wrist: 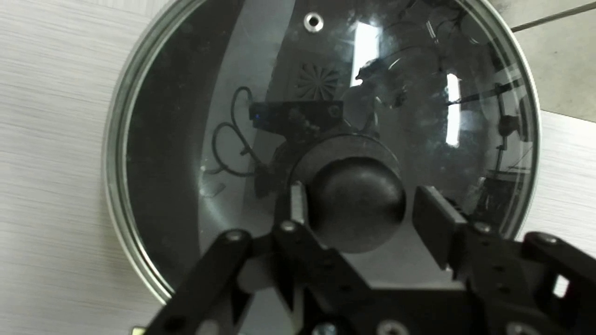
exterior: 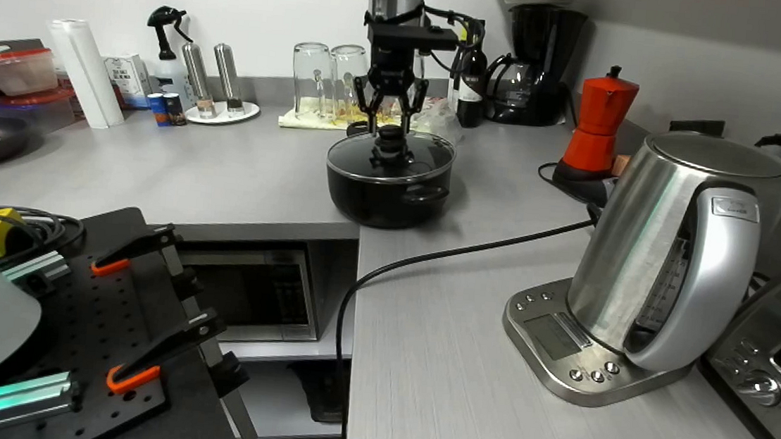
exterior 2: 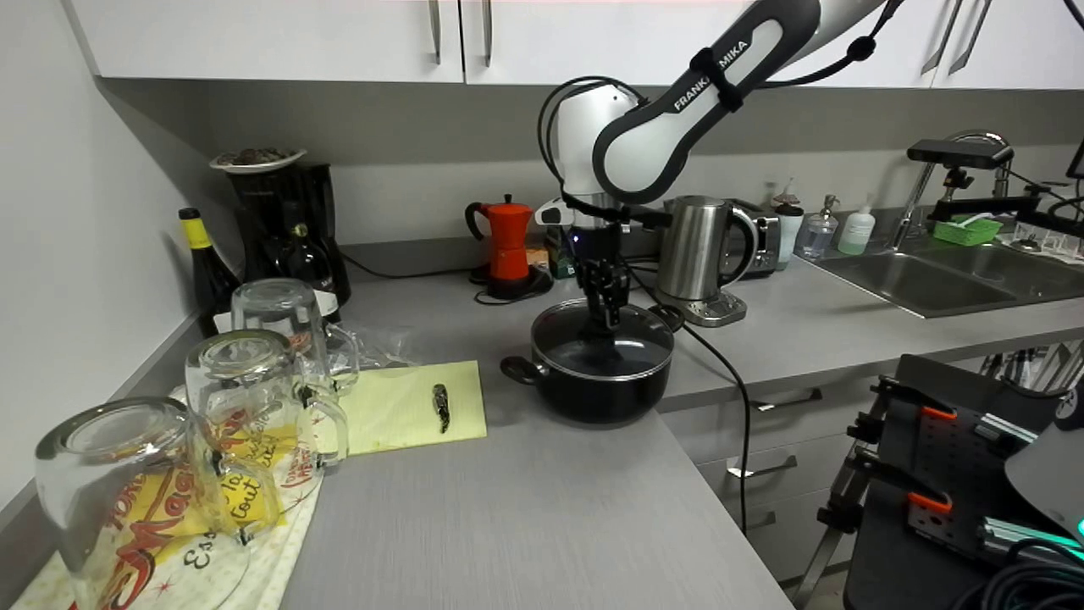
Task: Put the lid on the pan
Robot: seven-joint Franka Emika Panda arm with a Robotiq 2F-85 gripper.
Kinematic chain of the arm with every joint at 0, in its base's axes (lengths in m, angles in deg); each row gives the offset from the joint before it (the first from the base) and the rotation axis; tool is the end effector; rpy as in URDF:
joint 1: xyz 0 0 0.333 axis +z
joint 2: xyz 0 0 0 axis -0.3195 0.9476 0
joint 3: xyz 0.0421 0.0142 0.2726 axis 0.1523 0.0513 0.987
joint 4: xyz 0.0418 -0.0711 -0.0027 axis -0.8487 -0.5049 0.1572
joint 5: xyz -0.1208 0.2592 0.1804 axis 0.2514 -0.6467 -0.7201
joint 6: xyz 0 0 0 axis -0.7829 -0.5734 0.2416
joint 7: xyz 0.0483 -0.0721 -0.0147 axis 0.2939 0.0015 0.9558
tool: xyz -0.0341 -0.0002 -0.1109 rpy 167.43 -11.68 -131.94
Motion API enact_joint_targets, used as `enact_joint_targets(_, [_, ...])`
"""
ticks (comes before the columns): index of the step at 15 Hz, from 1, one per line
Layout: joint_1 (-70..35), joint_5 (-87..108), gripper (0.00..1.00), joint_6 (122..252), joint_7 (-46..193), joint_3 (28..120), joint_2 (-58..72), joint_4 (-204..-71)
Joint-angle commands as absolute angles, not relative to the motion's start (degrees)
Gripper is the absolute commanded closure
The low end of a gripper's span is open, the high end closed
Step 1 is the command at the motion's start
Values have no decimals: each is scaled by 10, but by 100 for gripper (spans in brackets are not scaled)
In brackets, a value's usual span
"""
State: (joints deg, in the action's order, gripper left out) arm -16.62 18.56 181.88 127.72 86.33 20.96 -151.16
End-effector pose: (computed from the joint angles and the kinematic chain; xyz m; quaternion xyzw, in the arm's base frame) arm 0.5646 0.0926 0.2281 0.8343 0.5478 -0.0599 0.0161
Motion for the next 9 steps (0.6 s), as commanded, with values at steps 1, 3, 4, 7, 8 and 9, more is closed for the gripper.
enact_joint_targets(1, [-170, 178, 73, 1809, 1285, 867, 208, -1510])
enact_joint_targets(3, [-171, 177, 75, 1810, 1285, 868, 206, -1511])
enact_joint_targets(4, [-171, 176, 75, 1810, 1285, 868, 204, -1512])
enact_joint_targets(7, [-172, 175, 75, 1811, 1287, 869, 199, -1514])
enact_joint_targets(8, [-172, 174, 75, 1811, 1288, 870, 198, -1515])
enact_joint_targets(9, [-173, 172, 75, 1812, 1289, 871, 197, -1515])
